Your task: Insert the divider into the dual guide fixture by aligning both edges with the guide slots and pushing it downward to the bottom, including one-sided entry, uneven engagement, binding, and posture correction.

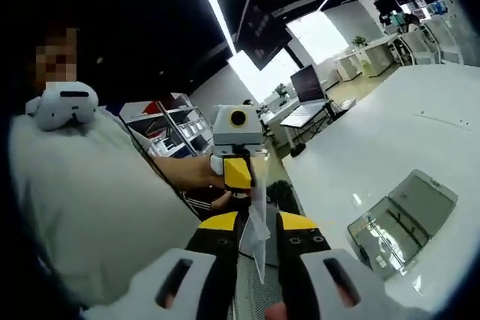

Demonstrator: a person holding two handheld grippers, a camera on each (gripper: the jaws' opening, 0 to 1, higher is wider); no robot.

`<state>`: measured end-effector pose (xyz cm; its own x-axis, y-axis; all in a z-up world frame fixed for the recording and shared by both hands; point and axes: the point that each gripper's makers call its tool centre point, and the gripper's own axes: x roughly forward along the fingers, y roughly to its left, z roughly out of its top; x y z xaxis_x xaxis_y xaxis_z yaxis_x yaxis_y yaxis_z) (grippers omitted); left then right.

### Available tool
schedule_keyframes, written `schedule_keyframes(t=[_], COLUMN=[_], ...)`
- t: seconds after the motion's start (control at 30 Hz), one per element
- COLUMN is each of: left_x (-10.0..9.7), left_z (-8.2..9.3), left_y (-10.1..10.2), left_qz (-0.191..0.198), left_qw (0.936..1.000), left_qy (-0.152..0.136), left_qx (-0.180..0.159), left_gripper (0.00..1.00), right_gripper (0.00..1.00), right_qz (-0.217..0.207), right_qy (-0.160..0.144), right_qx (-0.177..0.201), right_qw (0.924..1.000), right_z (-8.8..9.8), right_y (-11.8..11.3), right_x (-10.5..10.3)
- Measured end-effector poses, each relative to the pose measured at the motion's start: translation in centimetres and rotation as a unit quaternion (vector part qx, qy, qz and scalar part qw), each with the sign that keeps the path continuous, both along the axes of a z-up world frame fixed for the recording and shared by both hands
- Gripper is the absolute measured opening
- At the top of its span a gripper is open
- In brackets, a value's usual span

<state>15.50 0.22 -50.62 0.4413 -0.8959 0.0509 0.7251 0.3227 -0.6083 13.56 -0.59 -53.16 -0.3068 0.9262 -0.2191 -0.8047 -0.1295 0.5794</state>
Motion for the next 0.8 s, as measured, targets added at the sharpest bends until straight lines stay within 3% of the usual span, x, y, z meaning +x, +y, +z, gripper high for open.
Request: schedule_keyframes(t=[0.8], left_x=[-0.26], left_z=[-0.21], left_y=[-0.03], left_qz=[-0.005], left_qw=[1.0000], left_qy=[0.001], left_qx=[-0.007], left_gripper=[0.00], right_gripper=[0.08], right_qz=[0.017], right_qy=[0.016], right_qx=[0.006], right_qw=[0.9997], right_z=[0.15], right_y=[0.44], right_x=[-0.63])
